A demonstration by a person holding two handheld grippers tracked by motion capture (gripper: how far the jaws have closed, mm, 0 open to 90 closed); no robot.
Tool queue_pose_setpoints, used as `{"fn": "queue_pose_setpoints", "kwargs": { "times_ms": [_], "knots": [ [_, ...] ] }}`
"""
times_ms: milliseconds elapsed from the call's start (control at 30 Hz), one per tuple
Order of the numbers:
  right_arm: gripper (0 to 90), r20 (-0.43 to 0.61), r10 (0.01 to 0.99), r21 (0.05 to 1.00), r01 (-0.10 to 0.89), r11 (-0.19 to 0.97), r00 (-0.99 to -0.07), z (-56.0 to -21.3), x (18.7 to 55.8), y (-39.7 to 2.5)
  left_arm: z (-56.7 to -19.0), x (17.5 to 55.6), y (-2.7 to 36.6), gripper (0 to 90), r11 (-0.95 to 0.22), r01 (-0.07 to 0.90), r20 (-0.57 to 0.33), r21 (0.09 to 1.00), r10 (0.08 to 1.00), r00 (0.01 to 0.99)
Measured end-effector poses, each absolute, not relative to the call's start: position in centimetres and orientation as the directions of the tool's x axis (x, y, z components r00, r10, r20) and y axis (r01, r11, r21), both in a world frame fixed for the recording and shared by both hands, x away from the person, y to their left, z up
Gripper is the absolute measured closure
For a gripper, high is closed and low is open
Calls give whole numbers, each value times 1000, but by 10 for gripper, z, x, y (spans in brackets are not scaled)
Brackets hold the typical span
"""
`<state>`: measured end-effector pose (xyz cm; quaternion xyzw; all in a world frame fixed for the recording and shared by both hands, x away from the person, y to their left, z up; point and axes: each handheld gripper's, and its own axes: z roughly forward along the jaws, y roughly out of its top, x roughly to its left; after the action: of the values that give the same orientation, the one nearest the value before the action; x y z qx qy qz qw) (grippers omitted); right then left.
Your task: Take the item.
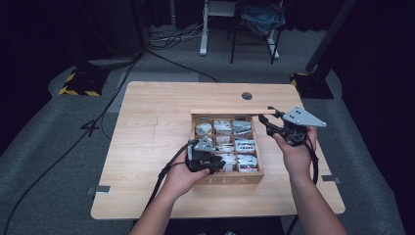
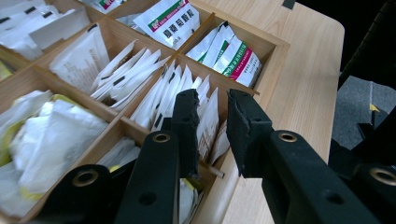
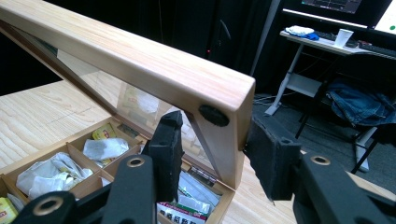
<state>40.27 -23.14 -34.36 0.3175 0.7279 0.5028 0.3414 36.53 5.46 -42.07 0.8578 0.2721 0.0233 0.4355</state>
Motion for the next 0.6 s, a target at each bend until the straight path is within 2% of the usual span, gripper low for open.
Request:
{"fn": "queue_pose_setpoints", "kwargs": {
  "times_ms": [200,333,433,600],
  "knots": [
    [562,-175,805,949,121,292,-567,-343,403,-232,-426,370,47,734,-479,450,-194,753,492,849],
    [563,-176,806,949,119,291,-566,-344,403,-232,-430,373,43,777,-497,449,-190,742,487,853],
    [562,-176,805,949,120,292,-566,-343,403,-232,-431,372,42,842,-507,453,-201,733,475,857],
    [562,-176,805,949,120,291,-566,-344,403,-232,-432,370,38,858,-530,442,-200,724,452,869]
  ]
}}
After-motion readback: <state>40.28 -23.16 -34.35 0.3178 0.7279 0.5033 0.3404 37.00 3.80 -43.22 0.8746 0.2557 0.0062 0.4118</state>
